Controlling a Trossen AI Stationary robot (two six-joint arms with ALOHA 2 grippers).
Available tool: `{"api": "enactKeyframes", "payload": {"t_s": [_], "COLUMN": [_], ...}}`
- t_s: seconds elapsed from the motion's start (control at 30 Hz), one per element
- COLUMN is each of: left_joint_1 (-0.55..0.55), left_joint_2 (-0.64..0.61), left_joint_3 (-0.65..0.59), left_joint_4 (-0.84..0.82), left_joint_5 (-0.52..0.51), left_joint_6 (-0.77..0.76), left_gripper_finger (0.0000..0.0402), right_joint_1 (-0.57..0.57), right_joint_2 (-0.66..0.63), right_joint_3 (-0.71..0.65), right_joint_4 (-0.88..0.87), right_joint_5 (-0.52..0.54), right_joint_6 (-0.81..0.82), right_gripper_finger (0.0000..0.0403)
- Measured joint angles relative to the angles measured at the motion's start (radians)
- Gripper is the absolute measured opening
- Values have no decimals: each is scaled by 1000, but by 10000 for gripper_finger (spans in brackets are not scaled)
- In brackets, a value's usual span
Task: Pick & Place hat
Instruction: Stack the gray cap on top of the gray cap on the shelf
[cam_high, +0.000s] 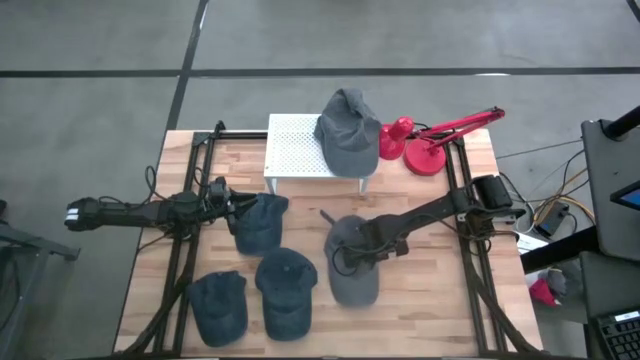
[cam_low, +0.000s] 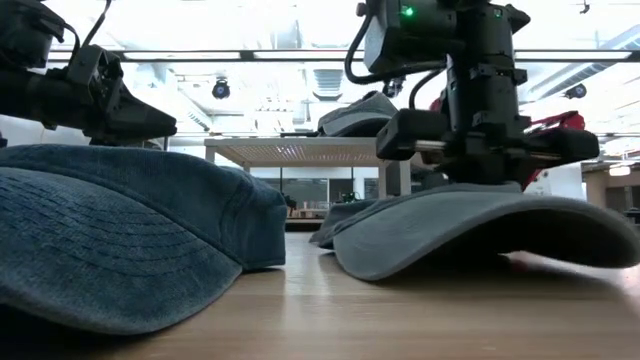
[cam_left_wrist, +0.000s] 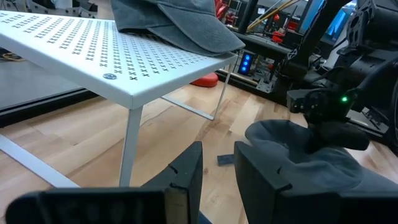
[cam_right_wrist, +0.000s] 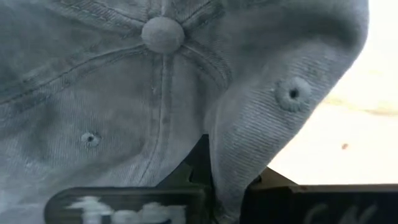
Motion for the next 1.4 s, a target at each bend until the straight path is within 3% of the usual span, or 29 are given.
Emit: {"api": "enactKeyframes", "payload": {"t_s": [0.23, 0.47, 0.9, 1.1, 1.4], "left_joint_1": [0, 0, 0, 0, 0], "left_joint_2": [0, 0, 0, 0, 0], "left_joint_3": [0, 0, 0, 0, 0], "left_joint_4": [0, 0, 0, 0, 0], "left_joint_5": [0, 0, 0, 0, 0], "left_joint_6": [-2, -2, -1, -1, 0], "left_gripper_finger": [94, 94, 94, 94, 94], "right_joint_1": [0, 1, 1, 1, 0], "right_joint_2": [-78, -242, -492, -547, -577], "right_joint_3": [0, 0, 0, -1, -1], "right_joint_4": [-49, -124, -101, 15, 317], "right_joint_5": [-10, 4, 29, 41, 176], "right_joint_6": [-27, -46, -143, -202, -281], "right_gripper_finger": [8, 8, 8, 8, 8]}}
